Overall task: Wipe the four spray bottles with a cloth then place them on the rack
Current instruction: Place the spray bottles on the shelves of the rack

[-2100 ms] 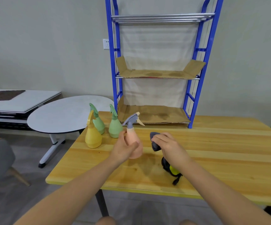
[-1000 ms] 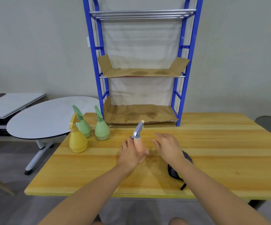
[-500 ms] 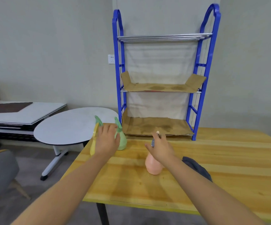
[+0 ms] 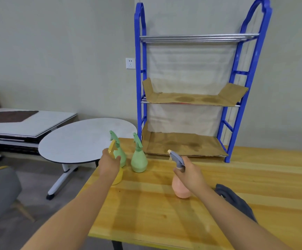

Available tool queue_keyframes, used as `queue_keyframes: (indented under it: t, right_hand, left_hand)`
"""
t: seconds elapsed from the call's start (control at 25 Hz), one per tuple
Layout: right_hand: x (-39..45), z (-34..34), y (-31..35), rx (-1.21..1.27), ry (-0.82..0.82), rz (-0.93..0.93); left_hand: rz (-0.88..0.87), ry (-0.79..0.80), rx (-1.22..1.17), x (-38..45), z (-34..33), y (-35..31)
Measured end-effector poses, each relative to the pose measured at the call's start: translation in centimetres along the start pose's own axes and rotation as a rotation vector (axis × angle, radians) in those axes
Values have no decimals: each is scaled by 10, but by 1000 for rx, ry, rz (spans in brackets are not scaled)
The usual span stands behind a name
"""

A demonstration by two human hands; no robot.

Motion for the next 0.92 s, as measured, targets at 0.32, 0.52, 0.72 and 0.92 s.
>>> queue_keyframes:
  t: [0.32, 0.52, 0.72, 0.92]
  right_hand:
    - [-17, 2, -48, 368, -23, -242]
    - [-20, -13, -48, 221, 137, -215]
    - [-20, 20, -44, 275, 63, -211]
    - [22, 102, -19, 286, -6, -130]
  left_hand:
    - [48, 21, 1, -38, -4, 10]
    - [-2, 80, -24, -86, -22, -21]
    - [-119, 123, -91, -115, -45, -96]
    - [-268, 143, -106, -98, -58, -199]
Point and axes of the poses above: each hand's wrist, its own x-axis towards the middle knuckle, its own z-axis out of the back of the hand, y = z × x, the point moved 8 cm from there along x, towards the middle knuckle, and after that the axes turned 6 degrees about -z, right-handed, at the moved point
